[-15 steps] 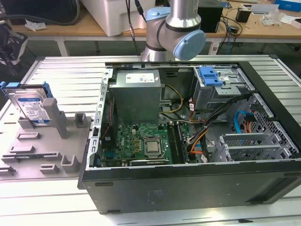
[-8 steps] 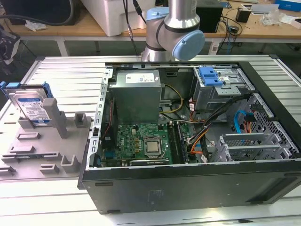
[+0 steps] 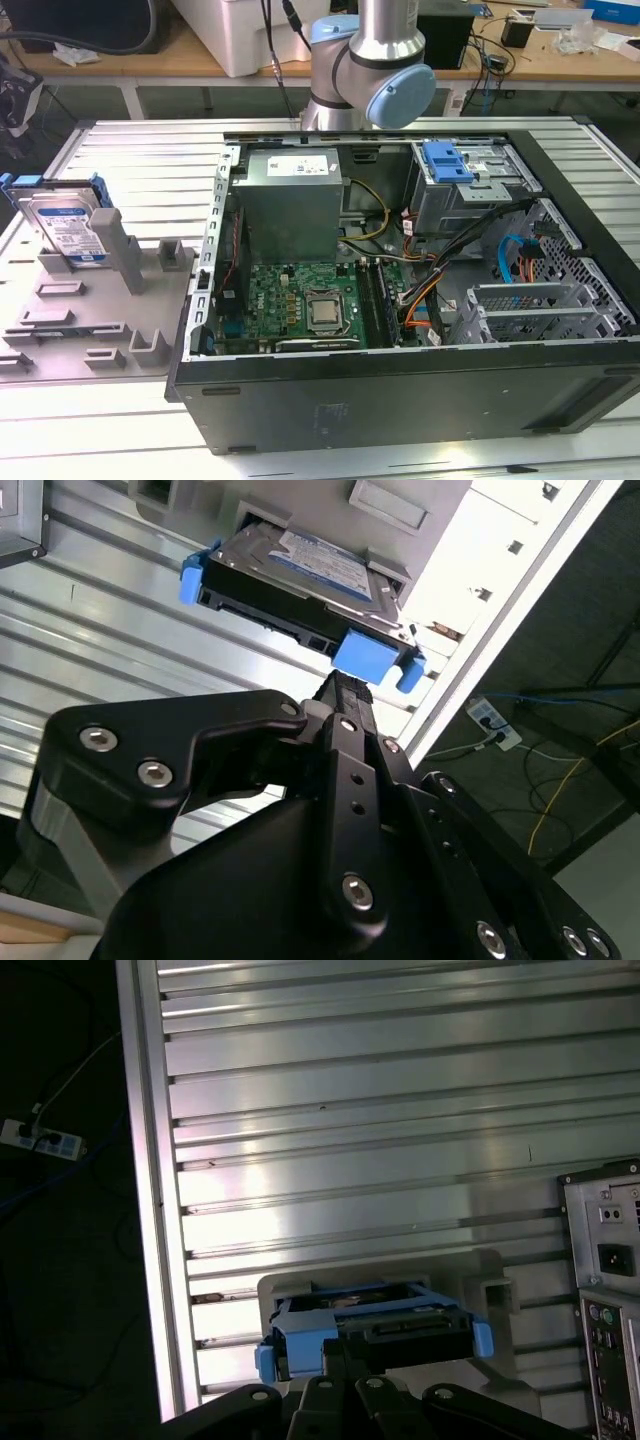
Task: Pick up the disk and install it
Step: 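Pick up the disk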
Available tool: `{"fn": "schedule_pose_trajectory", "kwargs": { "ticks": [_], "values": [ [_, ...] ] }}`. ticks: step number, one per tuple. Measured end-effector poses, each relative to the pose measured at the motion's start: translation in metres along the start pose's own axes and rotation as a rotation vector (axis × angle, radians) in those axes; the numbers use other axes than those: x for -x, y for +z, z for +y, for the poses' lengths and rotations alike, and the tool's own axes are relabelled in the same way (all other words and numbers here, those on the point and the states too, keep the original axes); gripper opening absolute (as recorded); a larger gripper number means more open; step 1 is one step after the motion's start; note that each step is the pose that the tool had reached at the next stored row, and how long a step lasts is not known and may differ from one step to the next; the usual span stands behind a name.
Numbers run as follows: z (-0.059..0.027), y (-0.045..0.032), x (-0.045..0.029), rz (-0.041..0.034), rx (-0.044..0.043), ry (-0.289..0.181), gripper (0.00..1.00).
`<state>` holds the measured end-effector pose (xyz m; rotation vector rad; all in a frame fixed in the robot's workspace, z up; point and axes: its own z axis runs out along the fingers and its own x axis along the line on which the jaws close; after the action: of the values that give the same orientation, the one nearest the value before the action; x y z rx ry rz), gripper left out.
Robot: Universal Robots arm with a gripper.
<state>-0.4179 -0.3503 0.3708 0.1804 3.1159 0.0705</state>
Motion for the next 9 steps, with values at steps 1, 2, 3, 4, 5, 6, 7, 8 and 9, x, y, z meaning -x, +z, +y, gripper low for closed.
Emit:
{"fn": "schedule_pose_trajectory", "kwargs": {
  "ticks": [1, 2, 3, 4, 5, 6, 7, 8, 9],
  "values": [
    [0.0, 0.0, 0.0, 0.0001, 0.0, 0.0, 0.11],
    [0.0, 0.0, 0.0, 0.0, 0.0, 0.0, 0.11],
    [0.0, 0.0, 0.0, 0.0, 0.0, 0.0, 0.11],
    [0.0, 0.0, 0.0, 0.0, 0.0, 0.0, 0.11],
    [0.0, 0.0, 0.0, 0.0001, 0.0, 0.0, 0.11],
    [0.0, 0.0, 0.0, 0.0, 0.0, 0.0, 0.11],
    [0.0, 0.0, 0.0, 0.0001, 0.0, 0.0, 0.11],
    [0.0, 0.0, 0.0, 0.0001, 0.0, 0.0, 0.11],
    [0.0, 0.0, 0.0, 0.0001, 0.0, 0.0, 0.11]
  ]
}}
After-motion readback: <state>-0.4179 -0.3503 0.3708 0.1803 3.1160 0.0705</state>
